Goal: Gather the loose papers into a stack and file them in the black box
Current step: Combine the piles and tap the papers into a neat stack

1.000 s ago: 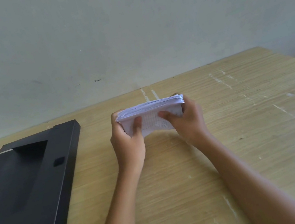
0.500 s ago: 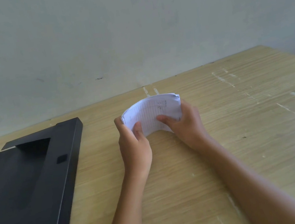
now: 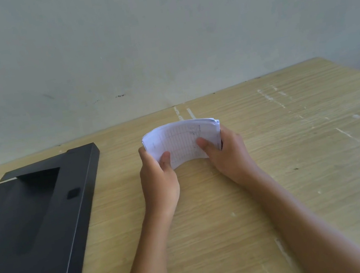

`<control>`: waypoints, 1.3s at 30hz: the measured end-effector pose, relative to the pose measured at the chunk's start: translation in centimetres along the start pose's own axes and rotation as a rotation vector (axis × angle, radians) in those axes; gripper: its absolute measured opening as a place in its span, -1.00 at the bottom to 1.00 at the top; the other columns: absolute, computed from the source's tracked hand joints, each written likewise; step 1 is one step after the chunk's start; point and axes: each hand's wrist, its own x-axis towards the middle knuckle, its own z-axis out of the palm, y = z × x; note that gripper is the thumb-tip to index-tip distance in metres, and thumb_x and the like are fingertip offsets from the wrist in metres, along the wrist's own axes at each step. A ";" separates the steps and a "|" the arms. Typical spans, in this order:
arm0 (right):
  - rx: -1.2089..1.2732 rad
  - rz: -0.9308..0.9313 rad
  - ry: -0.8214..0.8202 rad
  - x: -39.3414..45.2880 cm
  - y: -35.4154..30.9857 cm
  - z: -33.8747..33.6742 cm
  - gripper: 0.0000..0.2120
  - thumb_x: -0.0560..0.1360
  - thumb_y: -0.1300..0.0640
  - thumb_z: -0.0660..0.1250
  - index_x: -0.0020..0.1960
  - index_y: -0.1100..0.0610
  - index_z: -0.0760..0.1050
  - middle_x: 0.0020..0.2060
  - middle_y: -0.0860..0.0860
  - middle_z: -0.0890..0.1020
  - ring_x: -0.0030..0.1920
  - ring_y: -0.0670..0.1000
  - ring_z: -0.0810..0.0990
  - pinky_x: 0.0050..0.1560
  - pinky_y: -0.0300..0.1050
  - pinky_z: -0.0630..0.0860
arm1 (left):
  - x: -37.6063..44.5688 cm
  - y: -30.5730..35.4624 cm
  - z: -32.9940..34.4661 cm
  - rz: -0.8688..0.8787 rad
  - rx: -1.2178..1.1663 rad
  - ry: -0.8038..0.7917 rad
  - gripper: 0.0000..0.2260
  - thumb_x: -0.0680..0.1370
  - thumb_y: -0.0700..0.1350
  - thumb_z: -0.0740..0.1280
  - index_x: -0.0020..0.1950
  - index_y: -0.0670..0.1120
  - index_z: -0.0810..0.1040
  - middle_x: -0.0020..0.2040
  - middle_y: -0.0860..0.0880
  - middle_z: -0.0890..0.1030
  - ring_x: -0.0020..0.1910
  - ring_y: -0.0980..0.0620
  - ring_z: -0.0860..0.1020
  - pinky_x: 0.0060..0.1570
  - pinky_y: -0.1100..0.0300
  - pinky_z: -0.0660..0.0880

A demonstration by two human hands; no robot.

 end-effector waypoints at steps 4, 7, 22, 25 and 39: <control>-0.002 0.006 -0.012 0.1 -0.2 -0.1 -0.88 0.57 0.14 0.41 -0.12 -0.03 0.57 -0.35 -0.18 0.59 -0.34 -0.37 0.54 -0.33 -0.47 0.40 | -0.6 0.8 -0.4 -0.036 -0.051 -0.040 -0.67 0.67 -0.08 0.27 0.38 -0.11 0.26 0.01 0.08 0.55 0.09 -0.09 0.58 -0.17 0.24 0.40; 0.009 0.021 -0.037 0.3 -0.3 -0.1 -0.93 0.58 0.14 0.40 -0.06 0.00 0.60 -0.31 -0.17 0.62 -0.33 -0.36 0.55 -0.31 -0.45 0.41 | -1.1 2.1 -1.5 0.252 0.112 0.128 -0.45 0.64 0.03 0.31 0.52 -0.12 0.18 0.42 -0.14 0.44 0.40 -0.17 0.41 0.35 0.08 0.37; 0.199 -0.006 -0.061 0.4 -2.1 -0.8 -0.98 0.51 0.09 0.48 -0.07 0.00 0.65 -0.25 -0.01 0.71 -0.23 -0.03 0.67 -0.26 -0.03 0.54 | 3.6 6.6 -3.3 0.635 0.702 -0.202 -0.77 0.62 0.02 0.33 0.26 0.02 0.52 0.12 0.01 0.64 0.08 -0.09 0.57 -0.02 0.00 0.46; 0.413 0.024 0.026 0.5 -3.5 -0.7 -0.74 0.41 0.02 0.57 0.06 0.00 0.63 -0.21 0.02 0.74 -0.23 0.00 0.68 -0.27 -0.09 0.56 | 3.6 5.8 -4.7 0.430 0.410 -0.276 -0.90 0.64 0.00 0.31 0.12 0.04 0.55 0.01 0.03 0.61 -0.02 -0.03 0.57 -0.09 0.02 0.51; 0.286 0.041 -0.072 -2.3 -3.4 3.0 -0.83 0.67 0.06 0.25 0.19 0.10 0.52 -0.04 -0.10 0.70 -0.03 -0.09 0.68 -0.03 -0.08 0.61 | -2.1 1.2 -1.2 0.033 -0.292 -0.035 -0.96 0.72 -0.08 0.12 0.17 -0.01 0.30 0.01 0.11 0.56 -0.12 0.30 0.56 -0.17 0.37 0.47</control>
